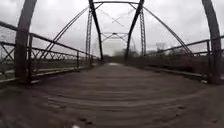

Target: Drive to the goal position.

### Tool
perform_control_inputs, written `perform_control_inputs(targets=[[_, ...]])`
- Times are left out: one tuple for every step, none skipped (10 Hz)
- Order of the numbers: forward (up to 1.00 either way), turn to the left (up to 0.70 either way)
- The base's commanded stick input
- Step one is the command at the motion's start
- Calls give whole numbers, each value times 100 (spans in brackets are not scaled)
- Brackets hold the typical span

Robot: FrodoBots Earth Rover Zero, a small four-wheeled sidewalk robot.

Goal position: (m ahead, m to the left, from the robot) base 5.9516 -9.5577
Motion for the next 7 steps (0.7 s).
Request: perform_control_inputs(targets=[[70, 0], [70, 0], [70, 0], [70, 0], [70, 0], [70, 0], [70, 0]])
